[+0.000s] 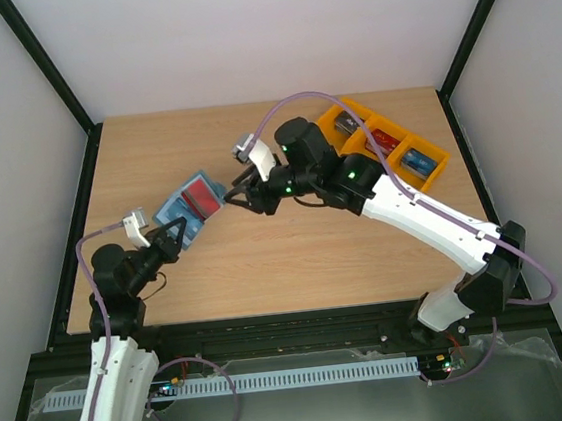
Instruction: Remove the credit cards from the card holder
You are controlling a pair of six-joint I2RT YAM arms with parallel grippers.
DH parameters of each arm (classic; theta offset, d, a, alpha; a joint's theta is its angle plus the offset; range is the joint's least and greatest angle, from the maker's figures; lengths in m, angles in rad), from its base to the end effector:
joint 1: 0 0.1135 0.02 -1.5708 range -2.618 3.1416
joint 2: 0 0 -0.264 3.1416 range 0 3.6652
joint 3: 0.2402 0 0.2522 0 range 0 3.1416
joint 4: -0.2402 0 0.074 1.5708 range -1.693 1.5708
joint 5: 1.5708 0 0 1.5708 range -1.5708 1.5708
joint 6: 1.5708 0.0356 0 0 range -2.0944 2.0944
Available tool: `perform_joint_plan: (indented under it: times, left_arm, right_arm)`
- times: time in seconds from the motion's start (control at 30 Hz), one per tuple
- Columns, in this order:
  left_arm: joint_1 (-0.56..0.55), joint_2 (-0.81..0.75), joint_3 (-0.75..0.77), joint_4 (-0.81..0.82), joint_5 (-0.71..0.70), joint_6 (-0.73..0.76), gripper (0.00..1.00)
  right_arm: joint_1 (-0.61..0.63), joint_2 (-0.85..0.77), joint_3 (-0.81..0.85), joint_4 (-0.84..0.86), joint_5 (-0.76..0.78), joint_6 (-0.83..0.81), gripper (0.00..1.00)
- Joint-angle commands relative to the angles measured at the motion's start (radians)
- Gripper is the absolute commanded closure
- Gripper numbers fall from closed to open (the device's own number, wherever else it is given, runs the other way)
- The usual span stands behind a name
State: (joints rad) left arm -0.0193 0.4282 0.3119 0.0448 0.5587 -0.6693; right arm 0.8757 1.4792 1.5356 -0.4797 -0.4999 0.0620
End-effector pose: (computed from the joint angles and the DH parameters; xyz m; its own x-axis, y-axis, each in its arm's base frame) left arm 0.1336 -0.0215 0.2468 -0.3942 -0.5186 -0.7588 0.3831 0.6577 -0.6485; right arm 0.2002 0.2667 0.4069 -0.3217 -0.3008 -0.8978 -0.9358 0.2456 0.2530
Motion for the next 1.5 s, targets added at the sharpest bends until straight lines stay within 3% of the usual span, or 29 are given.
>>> perform_joint_plan:
  times: [0.0, 0.13, 0.33, 0.97, 1.47]
  left_arm:
    - [0.001, -0.011, 0.041, -0.02, -0.001, 0.033, 0.98]
    - [0.001, -0.006, 0.058, -0.008, 0.034, 0.018, 0.98]
    - [-0.004, -0.009, 0.083, 0.042, 0.133, 0.0, 0.98]
    - [-0.039, -0.071, 0.059, 0.446, 0.489, -0.046, 0.98]
    - [-0.072, -0.066, 0.076, 0.507, 0.622, -0.003, 0.98]
  right_arm:
    - [0.046, -0.011, -0.051, 0.079, -0.312, -0.018, 0.62]
    - [0.048, -0.004, -0.106, 0.292, -0.372, 0.1, 0.67]
    - [0.048, 0.077, -0.101, 0.373, -0.361, 0.191, 0.75]
    - [0.02, 0.092, -0.066, 0.24, -0.277, 0.052, 0.81]
    - [0.021, 0.025, -0.04, 0.15, -0.249, -0.07, 0.81]
